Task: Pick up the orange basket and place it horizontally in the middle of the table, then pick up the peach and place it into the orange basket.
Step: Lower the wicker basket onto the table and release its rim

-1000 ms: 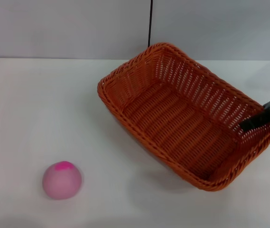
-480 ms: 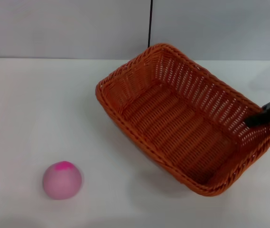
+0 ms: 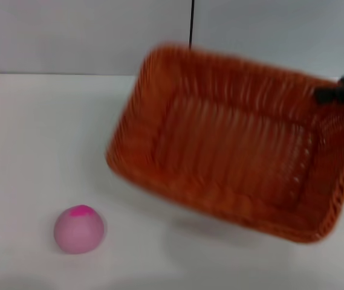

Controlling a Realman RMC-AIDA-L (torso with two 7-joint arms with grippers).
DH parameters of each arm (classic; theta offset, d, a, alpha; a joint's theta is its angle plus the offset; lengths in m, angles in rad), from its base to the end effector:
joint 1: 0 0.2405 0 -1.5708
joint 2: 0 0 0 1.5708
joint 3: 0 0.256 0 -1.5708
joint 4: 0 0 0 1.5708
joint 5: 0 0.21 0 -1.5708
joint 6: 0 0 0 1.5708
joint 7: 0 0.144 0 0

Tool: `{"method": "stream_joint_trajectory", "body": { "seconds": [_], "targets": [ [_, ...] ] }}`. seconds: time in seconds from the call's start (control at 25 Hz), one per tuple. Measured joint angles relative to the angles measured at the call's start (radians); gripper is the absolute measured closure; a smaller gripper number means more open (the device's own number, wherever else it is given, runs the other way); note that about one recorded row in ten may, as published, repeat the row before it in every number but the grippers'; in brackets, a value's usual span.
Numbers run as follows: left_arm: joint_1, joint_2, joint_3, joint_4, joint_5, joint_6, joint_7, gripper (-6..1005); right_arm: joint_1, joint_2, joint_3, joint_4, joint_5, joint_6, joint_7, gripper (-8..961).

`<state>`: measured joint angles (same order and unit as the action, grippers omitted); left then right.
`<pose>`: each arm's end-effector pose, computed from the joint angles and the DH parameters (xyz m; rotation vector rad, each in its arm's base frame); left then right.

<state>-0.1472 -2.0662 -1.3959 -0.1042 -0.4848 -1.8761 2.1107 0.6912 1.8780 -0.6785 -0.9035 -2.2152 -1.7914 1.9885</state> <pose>-0.3528 0.2011 0.0803 -1.0813 -0.6542 -1.6171 0.2264 0.3725 0.1077 -2.7894 0.9604 0.3207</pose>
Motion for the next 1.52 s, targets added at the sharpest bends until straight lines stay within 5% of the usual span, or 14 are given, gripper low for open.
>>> {"method": "stream_joint_trajectory", "body": {
  "seconds": [0.16, 0.6, 0.8, 0.88, 1.28, 1.52],
  "targets": [
    [0.000, 0.000, 0.000, 0.000, 0.000, 0.000, 0.000, 370, -0.013, -0.031, 0.001, -0.010, 0.122, -0.045, -0.047, 773],
    [-0.004, 0.000, 0.000, 0.000, 0.000, 0.004, 0.000, 372, 0.064, -0.082, -0.049, 0.009, 0.074, -0.096, -0.151, 774],
    [-0.006, -0.001, 0.001, 0.000, 0.003, 0.006, 0.001, 373, 0.103, -0.074, -0.135, 0.069, 0.033, -0.070, -0.193, 774],
    [-0.006, -0.001, 0.001, 0.000, 0.003, 0.007, 0.001, 373, 0.138, -0.054, -0.166, 0.137, -0.015, -0.021, -0.229, 774],
    [-0.004, -0.002, 0.003, 0.000, 0.006, 0.005, 0.001, 375, 0.187, -0.008, -0.168, 0.194, -0.090, 0.048, -0.254, 774],
    [-0.003, -0.003, 0.003, 0.000, 0.006, 0.004, 0.001, 377, 0.182, -0.008, -0.150, 0.191, -0.080, 0.096, -0.255, 619]
  ]
}}
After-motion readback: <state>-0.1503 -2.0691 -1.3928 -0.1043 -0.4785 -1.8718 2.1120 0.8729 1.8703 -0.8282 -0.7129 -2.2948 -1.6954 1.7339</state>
